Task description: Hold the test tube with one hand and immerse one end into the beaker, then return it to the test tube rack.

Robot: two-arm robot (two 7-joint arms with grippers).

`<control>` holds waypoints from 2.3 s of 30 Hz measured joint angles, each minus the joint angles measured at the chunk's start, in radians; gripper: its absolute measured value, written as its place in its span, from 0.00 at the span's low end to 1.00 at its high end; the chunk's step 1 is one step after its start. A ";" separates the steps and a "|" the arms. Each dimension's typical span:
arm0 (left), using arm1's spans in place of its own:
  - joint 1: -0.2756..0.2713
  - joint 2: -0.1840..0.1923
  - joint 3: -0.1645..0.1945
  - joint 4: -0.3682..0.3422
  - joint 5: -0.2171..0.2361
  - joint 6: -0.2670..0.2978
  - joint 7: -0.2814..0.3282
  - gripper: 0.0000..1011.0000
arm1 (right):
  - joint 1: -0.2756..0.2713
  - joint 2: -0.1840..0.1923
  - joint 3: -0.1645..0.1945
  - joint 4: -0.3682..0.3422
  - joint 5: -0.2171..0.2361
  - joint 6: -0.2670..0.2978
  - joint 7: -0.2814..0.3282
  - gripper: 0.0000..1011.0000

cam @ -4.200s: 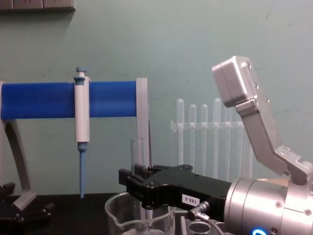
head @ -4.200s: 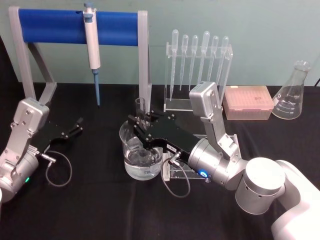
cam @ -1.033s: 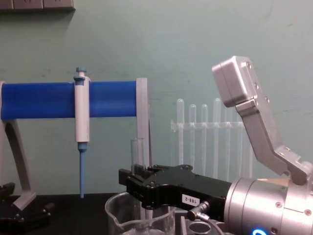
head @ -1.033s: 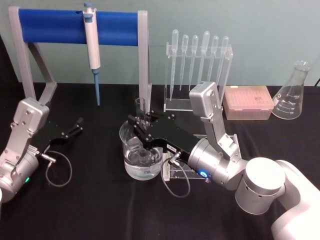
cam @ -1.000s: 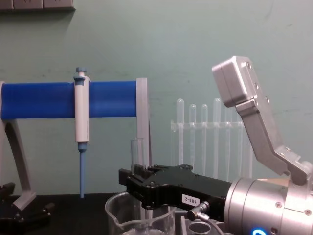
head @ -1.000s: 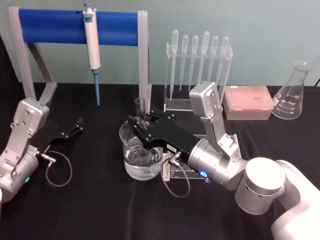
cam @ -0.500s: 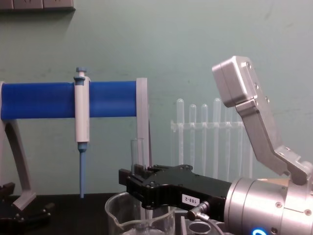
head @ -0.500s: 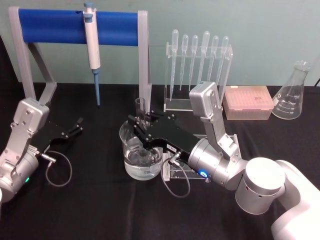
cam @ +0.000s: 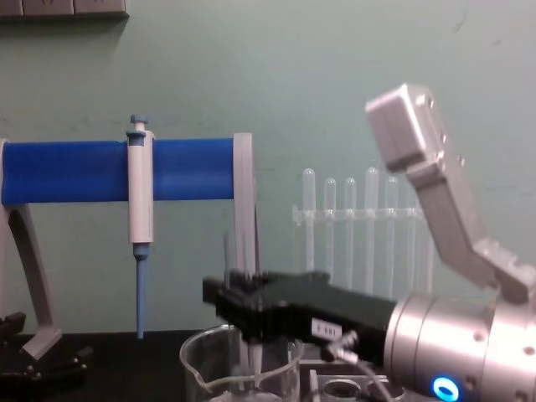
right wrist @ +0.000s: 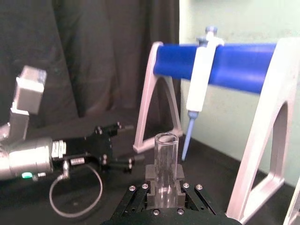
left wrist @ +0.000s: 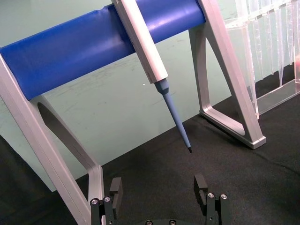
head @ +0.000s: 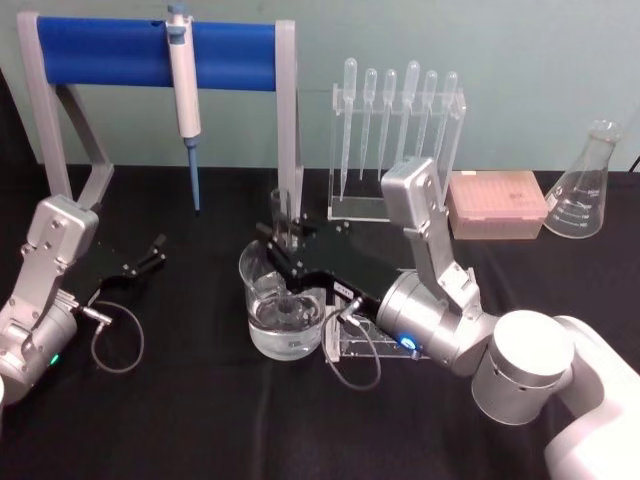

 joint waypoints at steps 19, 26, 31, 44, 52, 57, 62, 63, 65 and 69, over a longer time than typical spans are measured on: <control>0.000 0.000 0.000 0.000 0.000 0.000 0.000 0.99 | -0.051 0.101 0.109 -0.312 0.069 0.076 -0.035 0.22; 0.000 0.000 0.000 0.000 0.000 0.000 0.000 0.99 | -0.136 0.184 0.185 -0.413 0.090 0.094 -0.070 0.22; 0.000 0.000 0.000 0.000 0.000 0.000 0.000 0.99 | -0.195 0.221 0.218 -0.435 0.099 0.100 -0.082 0.22; 0.000 0.000 0.000 0.000 0.000 0.000 0.000 0.99 | -0.218 0.212 0.212 -0.358 0.084 0.090 -0.088 0.22; 0.000 0.000 0.000 0.000 0.000 0.000 0.000 0.99 | -0.208 0.194 0.194 -0.316 0.071 0.085 -0.084 0.22; 0.000 0.000 0.000 0.000 0.000 0.000 0.000 0.99 | -0.202 0.188 0.182 -0.297 0.057 0.085 -0.079 0.22; 0.000 0.000 0.000 0.000 0.000 0.000 0.000 0.99 | -0.192 0.189 0.167 -0.279 0.025 0.093 -0.075 0.22; 0.000 0.000 0.000 0.000 0.000 0.000 0.000 0.99 | -0.191 0.190 0.165 -0.276 0.021 0.095 -0.075 0.22; 0.000 0.000 0.000 0.000 0.000 0.000 0.000 0.99 | -0.189 0.190 0.163 -0.270 0.015 0.098 -0.074 0.22; 0.000 0.000 0.000 0.000 0.000 0.000 0.000 0.99 | -0.186 0.190 0.158 -0.254 0.005 0.103 -0.069 0.22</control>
